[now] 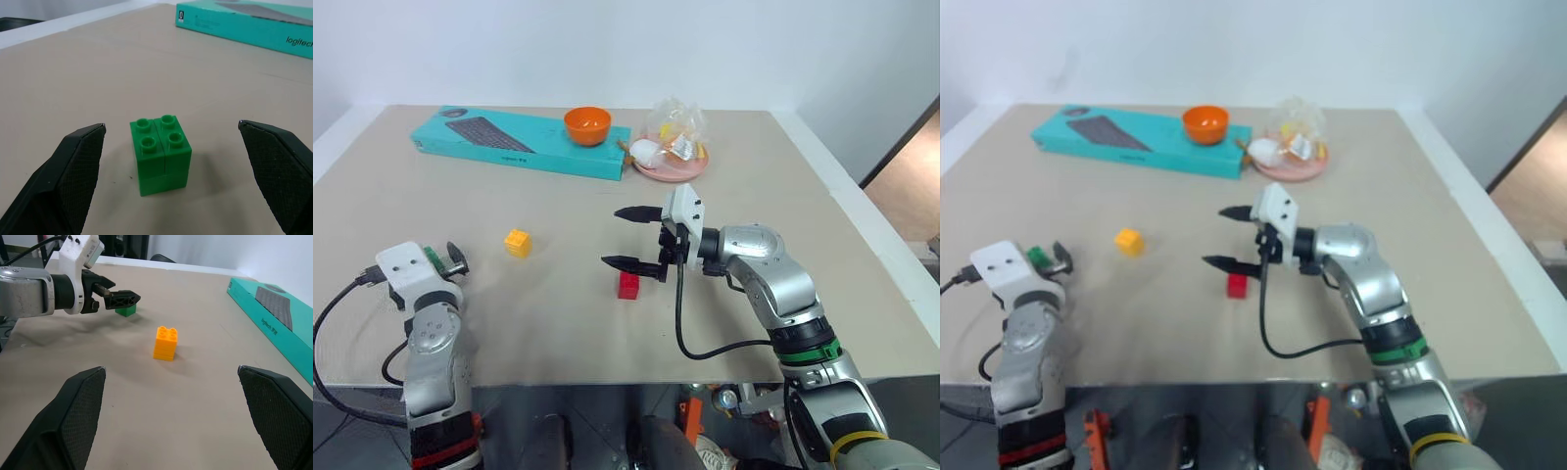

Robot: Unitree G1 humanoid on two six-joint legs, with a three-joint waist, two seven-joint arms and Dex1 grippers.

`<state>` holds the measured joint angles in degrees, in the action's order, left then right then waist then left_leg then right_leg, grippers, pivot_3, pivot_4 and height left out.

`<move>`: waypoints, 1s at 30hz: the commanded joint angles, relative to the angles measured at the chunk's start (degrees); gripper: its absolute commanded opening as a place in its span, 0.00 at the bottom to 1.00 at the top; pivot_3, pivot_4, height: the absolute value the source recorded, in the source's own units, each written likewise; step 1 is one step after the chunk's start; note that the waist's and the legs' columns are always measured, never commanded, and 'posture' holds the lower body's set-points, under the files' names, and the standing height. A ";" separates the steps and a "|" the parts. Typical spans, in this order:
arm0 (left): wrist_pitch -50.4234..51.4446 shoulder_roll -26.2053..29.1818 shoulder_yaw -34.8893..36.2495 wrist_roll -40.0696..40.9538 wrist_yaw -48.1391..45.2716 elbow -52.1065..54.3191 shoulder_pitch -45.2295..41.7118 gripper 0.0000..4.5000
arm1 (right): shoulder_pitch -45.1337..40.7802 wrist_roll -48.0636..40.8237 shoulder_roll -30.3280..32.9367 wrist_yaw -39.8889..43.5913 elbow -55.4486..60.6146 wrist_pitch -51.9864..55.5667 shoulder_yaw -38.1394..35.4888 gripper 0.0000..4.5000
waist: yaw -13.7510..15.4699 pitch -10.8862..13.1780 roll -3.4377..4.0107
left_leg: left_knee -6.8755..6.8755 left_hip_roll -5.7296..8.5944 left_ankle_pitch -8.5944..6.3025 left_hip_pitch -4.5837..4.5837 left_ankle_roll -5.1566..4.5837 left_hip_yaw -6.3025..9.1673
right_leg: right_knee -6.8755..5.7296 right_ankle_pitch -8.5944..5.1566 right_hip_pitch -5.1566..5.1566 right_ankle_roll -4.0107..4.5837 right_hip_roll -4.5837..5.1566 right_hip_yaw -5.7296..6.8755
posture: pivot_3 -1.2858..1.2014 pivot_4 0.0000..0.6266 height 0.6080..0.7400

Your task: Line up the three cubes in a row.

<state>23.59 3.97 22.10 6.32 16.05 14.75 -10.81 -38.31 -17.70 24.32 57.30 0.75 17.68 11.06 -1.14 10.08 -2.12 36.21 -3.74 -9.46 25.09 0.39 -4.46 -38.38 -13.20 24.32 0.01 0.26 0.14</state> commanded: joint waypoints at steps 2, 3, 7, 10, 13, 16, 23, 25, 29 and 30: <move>-0.60 0.34 0.93 0.07 1.07 -0.45 -1.75 1.00 | 0.03 0.04 0.70 -0.35 1.90 -0.59 -1.21 0.99 | 0.00 0.00 0.00 | 0.00 0.00 0.00 0.00 0.00 0.01 | 0.00 0.00 0.00 0.00 0.01 -0.01 | 0.52 0.24 1.00; -0.61 0.45 1.09 0.27 1.11 -1.00 -2.07 1.00 | 0.15 0.03 0.80 -0.39 2.01 -0.58 -1.21 0.99 | 0.00 0.00 0.00 | 0.00 0.00 0.00 0.00 0.00 0.01 | 0.00 0.00 0.00 0.00 0.01 -0.01 | 0.52 0.24 1.00; -0.23 0.28 2.63 1.25 2.03 -3.18 -3.06 1.00 | 0.43 0.07 1.14 -0.47 2.15 -0.66 -1.24 0.99 | 0.01 0.00 -0.01 | 0.00 0.01 0.00 0.00 0.00 0.00 | 0.00 0.01 0.00 -0.01 0.01 0.01 | 0.52 0.24 1.00; -1.22 1.26 2.44 0.98 1.33 -4.90 -3.28 0.94 | 0.42 0.16 1.20 -0.55 2.02 -0.73 -1.26 1.00 | 0.01 0.00 -0.01 | 0.01 0.01 0.00 0.00 0.00 -0.01 | 0.00 0.01 0.00 -0.02 0.01 0.01 | 0.52 0.24 1.00; -1.57 1.56 2.94 1.22 1.52 -6.83 -3.75 0.74 | 0.42 0.26 1.11 -0.58 1.92 -0.79 -1.29 1.00 | 0.01 0.00 -0.01 | 0.00 0.01 0.00 0.00 0.00 -0.01 | 0.00 0.01 0.00 -0.02 0.01 0.02 | 0.52 0.24 1.00; -2.49 1.81 3.17 0.83 1.95 -8.58 -4.23 0.52 | 0.40 0.40 1.07 -0.53 1.66 -1.00 -1.24 1.00 | 0.01 0.00 -0.01 | 0.00 0.01 0.00 0.00 0.00 0.00 | 0.00 0.01 0.00 -0.02 0.01 0.02 | 0.52 0.24 1.00; -3.71 3.17 3.41 0.95 1.89 -10.45 -4.65 0.29 | 0.42 0.51 1.23 -0.31 1.50 -1.14 -1.33 1.00 | 0.01 0.00 -0.01 | 0.00 -0.01 0.00 0.00 0.00 -0.01 | 0.00 0.01 0.00 -0.02 0.04 0.02 | 0.52 0.24 1.00; -3.95 4.43 3.20 1.45 -0.02 -10.60 -4.24 0.29 | 0.44 0.57 1.27 -0.30 1.46 -1.20 -1.40 1.00 | 0.01 0.00 -0.01 | 0.00 -0.01 0.00 0.00 0.00 -0.02 | 0.00 0.01 0.00 -0.02 0.04 0.02 | 0.52 0.24 1.00; -6.11 8.90 1.62 2.34 -7.85 -10.62 -2.58 0.29 | 0.51 0.46 1.42 -0.29 1.77 -1.20 -1.64 1.00 | 0.00 0.00 -0.01 | 0.00 -0.03 0.00 0.00 0.01 -0.01 | 0.00 0.02 0.02 0.02 0.02 0.06 | 0.52 0.24 1.00; -8.18 11.29 0.41 3.30 -13.51 -10.76 -1.90 0.29 | 0.50 0.33 1.56 -0.26 1.98 -1.15 -1.82 1.00 | -0.01 0.01 -0.01 | -0.01 -0.03 0.00 0.00 0.01 -0.01 | 0.00 0.01 0.03 0.04 0.02 0.06 | 0.52 0.24 1.00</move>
<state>18.85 12.54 23.69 8.73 8.75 2.82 -13.15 -37.50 -16.67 25.47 57.09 0.82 17.30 11.03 -1.15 10.09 -2.13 36.20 -3.78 -9.46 25.09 0.41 -4.47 -38.38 -13.19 24.35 0.08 0.29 0.20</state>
